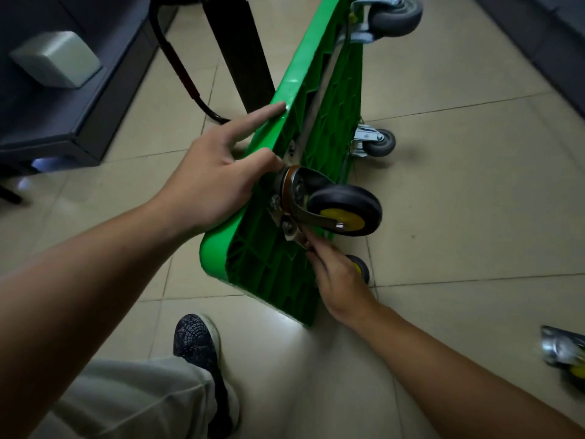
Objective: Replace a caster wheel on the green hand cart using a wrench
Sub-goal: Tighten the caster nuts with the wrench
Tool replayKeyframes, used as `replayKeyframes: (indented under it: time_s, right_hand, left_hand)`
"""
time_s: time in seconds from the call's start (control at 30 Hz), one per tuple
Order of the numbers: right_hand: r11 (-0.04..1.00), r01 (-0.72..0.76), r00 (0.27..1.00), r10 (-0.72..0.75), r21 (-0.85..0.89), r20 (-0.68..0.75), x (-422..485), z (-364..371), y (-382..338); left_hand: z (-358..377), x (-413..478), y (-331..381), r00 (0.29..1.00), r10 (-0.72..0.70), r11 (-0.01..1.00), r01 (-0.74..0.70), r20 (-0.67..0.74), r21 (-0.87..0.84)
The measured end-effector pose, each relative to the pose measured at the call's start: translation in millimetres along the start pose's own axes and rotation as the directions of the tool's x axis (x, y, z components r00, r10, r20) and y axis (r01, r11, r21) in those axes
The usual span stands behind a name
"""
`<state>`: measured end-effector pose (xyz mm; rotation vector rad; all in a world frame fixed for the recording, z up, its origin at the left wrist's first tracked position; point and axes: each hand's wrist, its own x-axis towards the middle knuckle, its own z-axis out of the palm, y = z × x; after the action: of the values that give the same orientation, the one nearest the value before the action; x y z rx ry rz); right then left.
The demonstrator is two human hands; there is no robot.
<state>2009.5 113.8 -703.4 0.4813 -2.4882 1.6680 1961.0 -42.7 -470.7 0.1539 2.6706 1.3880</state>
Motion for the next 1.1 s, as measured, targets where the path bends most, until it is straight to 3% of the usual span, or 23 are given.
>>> replayKeyframes:
  time_s: [0.07, 0.13, 0.23, 0.3, 0.53, 0.6, 0.73, 0.77, 0.83, 0.9, 1.1]
  right_hand:
    - [0.992, -0.064, 0.996, 0.057, -0.111, -0.07, -19.3, -14.3, 19.1]
    - [0.94, -0.317, 0.944, 0.3, -0.126, -0.137, -55.8, -28.8, 46.7]
    - [0.729, -0.651, 0.758, 0.642, -0.213, -0.115, -128.6, -31.8, 88.7]
    - [0.622, -0.747, 0.651, 0.757, -0.234, -0.063, -169.2, -16.2, 104.3]
    - [0.576, -0.754, 0.648, 0.73, -0.316, -0.214, -229.1, 33.0, 125.3]
    - [0.569, -0.706, 0.682, 0.706, -0.422, -0.189, -227.2, 26.9, 128.8]
    - [0.628, -0.521, 0.819, 0.559, -0.578, -0.131, -219.5, -4.5, 146.9]
    - [0.619, -0.549, 0.806, 0.57, -0.562, -0.16, -216.2, -16.5, 152.8]
    - [0.56, -0.712, 0.693, 0.657, -0.424, -0.295, -209.8, -39.5, 159.3]
    - [0.515, -0.783, 0.614, 0.731, -0.349, -0.299, -201.8, -51.6, 159.8]
    - [0.553, -0.757, 0.643, 0.725, -0.347, -0.247, -188.3, -55.5, 152.4]
  left_hand:
    - [0.1, -1.2, 0.7, 1.0, -0.01, 1.0, 0.01, 0.007, 0.009]
    - [0.1, -1.7, 1.9, 1.0, -0.011, 1.0, 0.011, 0.003, 0.019]
    - [2.0, -1.1, 2.6, 1.0, -0.002, 1.0, 0.003, -0.008, 0.009]
    - [2.1, -0.3, 2.1, 1.0, 0.002, 1.0, -0.002, -0.012, 0.009]
    - [3.9, 2.1, 0.7, 0.999, 0.036, 0.999, -0.035, -0.037, 0.031]
    - [2.8, 2.2, -0.9, 0.998, 0.044, 0.998, -0.042, -0.042, 0.037]
    - [0.8, 4.9, -4.7, 0.999, 0.038, 0.999, -0.037, -0.033, 0.029]
    - [0.9, 5.5, -5.0, 0.999, 0.04, 0.999, -0.04, -0.031, 0.028]
    - [0.2, 5.2, -5.8, 0.999, 0.046, 0.999, -0.045, -0.028, 0.023]
    - [-1.0, 4.5, -6.2, 0.999, 0.049, 0.999, -0.049, -0.022, 0.02]
    - [-2.4, 3.9, -6.7, 0.999, 0.04, 0.999, -0.04, -0.009, 0.035]
